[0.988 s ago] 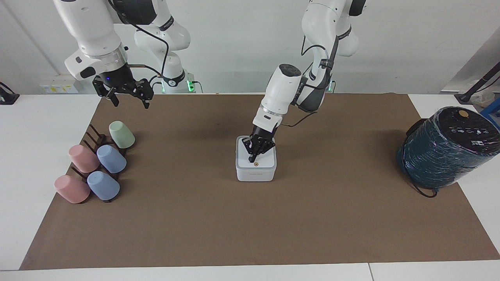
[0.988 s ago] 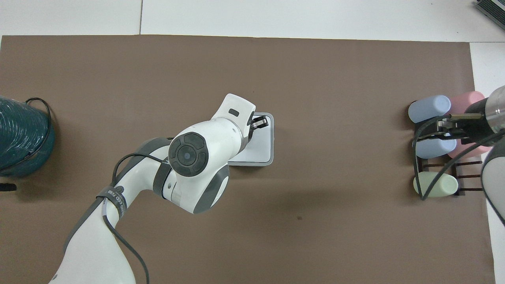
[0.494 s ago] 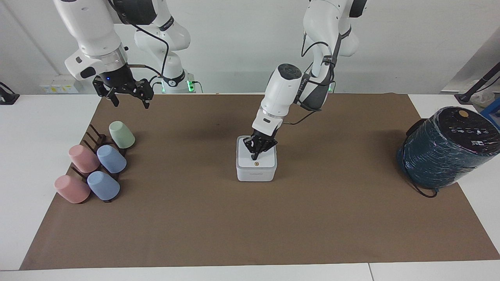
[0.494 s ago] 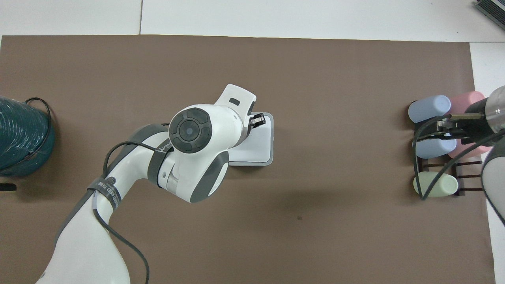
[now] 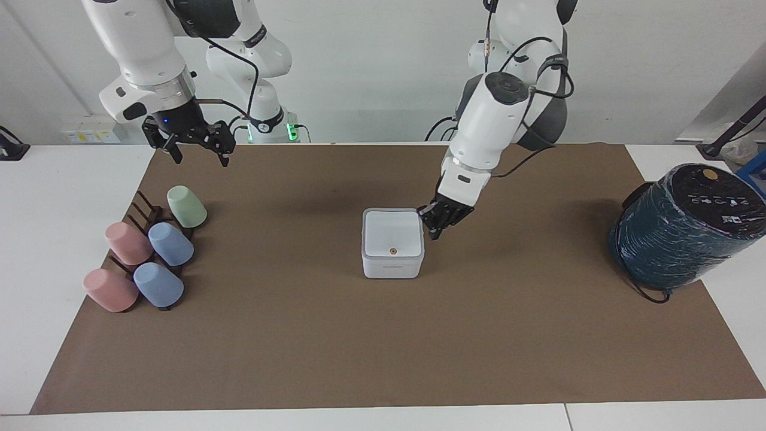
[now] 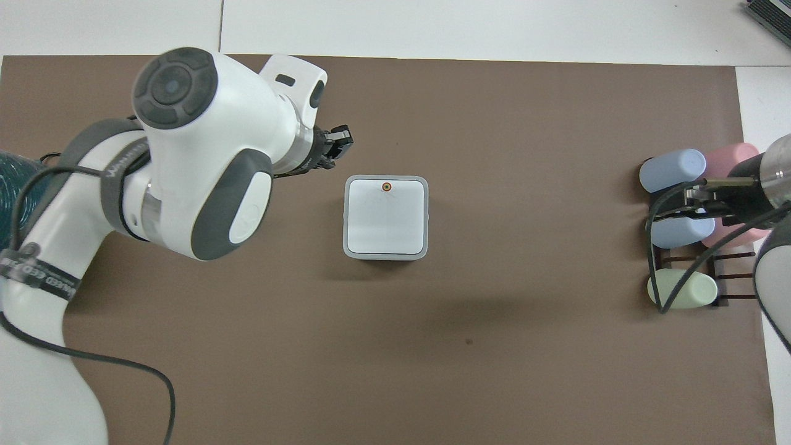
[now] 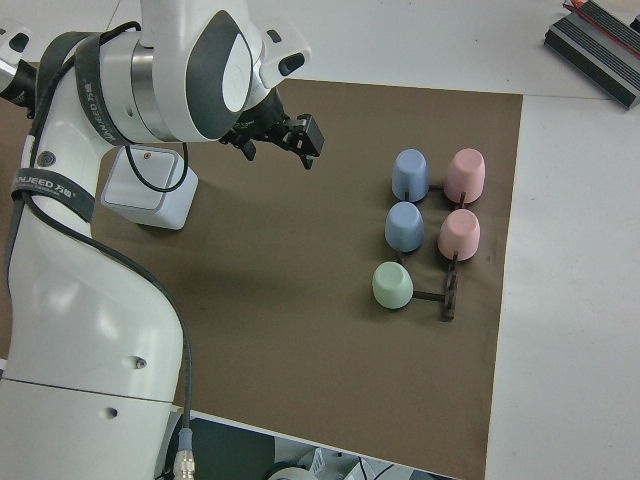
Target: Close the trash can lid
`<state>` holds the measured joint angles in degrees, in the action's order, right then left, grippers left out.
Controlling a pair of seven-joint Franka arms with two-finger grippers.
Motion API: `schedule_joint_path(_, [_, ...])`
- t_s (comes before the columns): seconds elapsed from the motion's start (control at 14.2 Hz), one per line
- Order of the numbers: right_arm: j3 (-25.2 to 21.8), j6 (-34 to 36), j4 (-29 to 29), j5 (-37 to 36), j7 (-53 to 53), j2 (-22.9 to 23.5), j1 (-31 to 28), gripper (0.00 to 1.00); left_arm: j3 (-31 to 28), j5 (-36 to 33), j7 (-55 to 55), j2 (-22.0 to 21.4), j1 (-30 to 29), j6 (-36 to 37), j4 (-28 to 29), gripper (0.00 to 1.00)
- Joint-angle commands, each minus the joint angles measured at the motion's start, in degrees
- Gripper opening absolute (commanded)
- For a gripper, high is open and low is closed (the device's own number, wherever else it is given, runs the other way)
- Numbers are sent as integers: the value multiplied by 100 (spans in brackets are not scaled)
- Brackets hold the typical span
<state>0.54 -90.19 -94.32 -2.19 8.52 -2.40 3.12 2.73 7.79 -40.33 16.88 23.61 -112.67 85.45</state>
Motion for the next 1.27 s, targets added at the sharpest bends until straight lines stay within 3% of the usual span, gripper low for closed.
schedule_joint_path(0.0, [-45, -52, -148, 175, -166, -138, -13, 100, 0, -85, 446, 8, -365, 876, -345, 5])
schedule_joint_path(0.28, [-45, -52, -148, 175, -166, -138, -13, 100, -9, -164, 1666, -588, -1164, 1641, -345, 5])
schedule_joint_path(0.64, [-45, -52, -148, 175, -166, -138, -13, 100, 0, -452, 3212, -888, -1956, 2546, -354, 12])
schedule_joint_path(0.71, [-45, -52, -148, 175, -166, -138, -13, 100, 0, -654, 3572, -906, -1992, 2722, -354, 20])
schedule_joint_path(0.85, [-45, -52, -148, 175, -166, -138, -13, 100, 34, -928, 4022, -1186, -1992, 2803, -302, 46])
schedule_joint_path(0.92, [-45, -52, -148, 175, -166, -138, -13, 100, 43, -929, 4041, -1205, -1992, 2812, -284, 68])
schedule_joint_path(1.06, [-45, -52, -148, 175, -166, -138, -13, 100, 43, -938, 4050, -1231, -1983, 2821, -284, 91])
schedule_joint_path(1.13, [-45, -52, -148, 175, -166, -138, -13, 100, 43, -938, 4094, -1231, -1975, 2795, -284, 100])
schedule_joint_path(1.2, [-45, -52, -148, 175, -166, -138, -13, 100, 52, -938, 4225, -1231, -1975, 2742, -284, 100])
